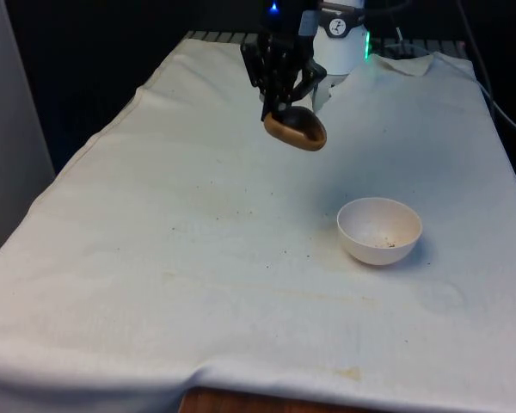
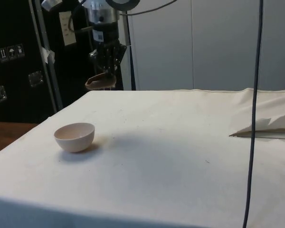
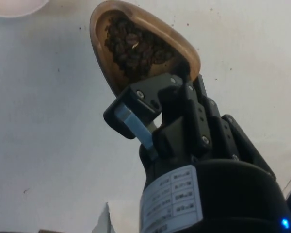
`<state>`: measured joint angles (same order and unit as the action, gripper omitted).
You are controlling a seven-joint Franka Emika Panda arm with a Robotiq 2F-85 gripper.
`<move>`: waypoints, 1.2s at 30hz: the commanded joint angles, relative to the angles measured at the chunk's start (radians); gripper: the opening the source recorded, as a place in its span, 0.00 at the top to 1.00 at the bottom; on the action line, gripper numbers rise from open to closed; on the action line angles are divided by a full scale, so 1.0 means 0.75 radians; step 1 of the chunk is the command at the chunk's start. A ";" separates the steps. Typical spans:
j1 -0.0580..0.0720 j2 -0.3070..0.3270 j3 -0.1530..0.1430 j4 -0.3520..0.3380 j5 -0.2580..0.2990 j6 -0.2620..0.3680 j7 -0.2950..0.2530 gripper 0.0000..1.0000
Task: Pour the coffee beans from the cup into the bowl.
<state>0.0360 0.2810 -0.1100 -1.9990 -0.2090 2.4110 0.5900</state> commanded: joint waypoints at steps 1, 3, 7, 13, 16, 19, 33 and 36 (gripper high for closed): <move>0.001 0.008 0.005 0.012 0.004 -0.009 -0.013 1.00; 0.001 0.013 0.008 0.019 0.004 -0.008 -0.024 1.00; 0.001 0.023 0.015 0.031 0.004 -0.008 -0.047 1.00; 0.004 0.035 0.024 0.048 0.004 -0.008 -0.084 1.00; 0.004 0.041 0.031 0.057 0.004 -0.008 -0.109 1.00; 0.004 0.047 0.035 0.065 0.004 -0.008 -0.127 1.00; 0.007 0.076 0.055 0.104 0.004 -0.005 -0.219 1.00; 0.007 0.080 0.059 0.111 0.004 -0.004 -0.237 1.00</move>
<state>0.0420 0.3380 -0.0690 -1.9210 -0.2090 2.4110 0.4180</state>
